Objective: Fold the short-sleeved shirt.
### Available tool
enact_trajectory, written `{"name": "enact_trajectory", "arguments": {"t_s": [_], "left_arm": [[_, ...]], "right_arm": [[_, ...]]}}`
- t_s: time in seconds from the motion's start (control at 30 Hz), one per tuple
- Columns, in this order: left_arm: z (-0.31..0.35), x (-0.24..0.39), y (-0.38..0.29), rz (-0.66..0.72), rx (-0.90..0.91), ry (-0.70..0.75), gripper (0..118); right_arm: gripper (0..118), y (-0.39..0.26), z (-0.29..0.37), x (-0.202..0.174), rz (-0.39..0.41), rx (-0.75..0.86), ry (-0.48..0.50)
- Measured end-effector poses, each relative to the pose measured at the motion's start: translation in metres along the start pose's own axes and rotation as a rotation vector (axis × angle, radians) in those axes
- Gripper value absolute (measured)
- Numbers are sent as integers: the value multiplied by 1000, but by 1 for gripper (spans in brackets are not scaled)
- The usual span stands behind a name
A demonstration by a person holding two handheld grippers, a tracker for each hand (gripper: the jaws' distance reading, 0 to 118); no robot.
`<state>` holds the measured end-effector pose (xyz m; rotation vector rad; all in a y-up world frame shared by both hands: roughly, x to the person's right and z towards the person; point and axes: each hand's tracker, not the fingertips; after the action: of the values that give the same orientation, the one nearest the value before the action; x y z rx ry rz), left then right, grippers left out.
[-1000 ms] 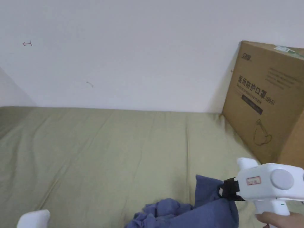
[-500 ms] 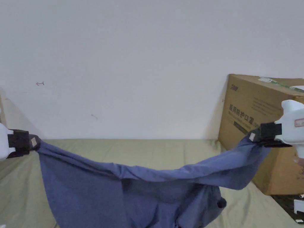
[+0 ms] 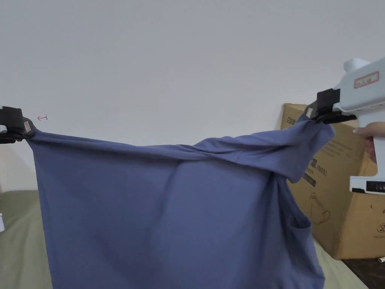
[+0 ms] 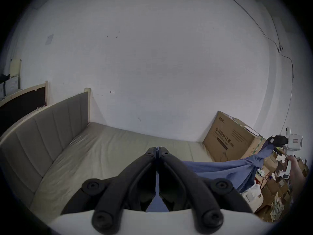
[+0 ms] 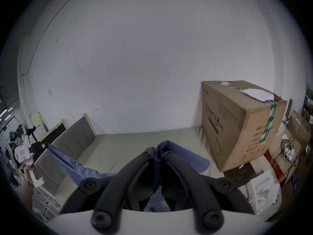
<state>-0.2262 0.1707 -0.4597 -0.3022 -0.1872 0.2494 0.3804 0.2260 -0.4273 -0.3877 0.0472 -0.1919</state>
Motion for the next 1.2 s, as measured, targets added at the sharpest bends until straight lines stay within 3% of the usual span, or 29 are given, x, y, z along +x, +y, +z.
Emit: {"name": "enact_trajectory", "arguments": {"t_s": [0.37,0.53,0.63,0.77,0.93,1.1,1.2], "left_arm": [[-76,10,6,43,159,62,0],[-95,-1,-17,64,235,134,0],[-100,-13,-45,65,226,159,0],[-113,-43,-114,82,13,167,0],[-107,-76,-236,33,-333,193,0],[-53,-90,-320,43,-555,200,0],[-21,-106,-340,12,-611,188,0]], "right_arm": [[4,33,-78,-10,21,153,-70],[4,3,-113,-15,34,186,-79],[4,-38,-142,-12,46,101,-67],[4,-144,-175,3,-1,-64,-53],[4,-301,-190,32,-95,-393,-82],[4,-401,-148,63,-176,-582,-74],[4,-421,-97,72,-155,-586,-58]]}}
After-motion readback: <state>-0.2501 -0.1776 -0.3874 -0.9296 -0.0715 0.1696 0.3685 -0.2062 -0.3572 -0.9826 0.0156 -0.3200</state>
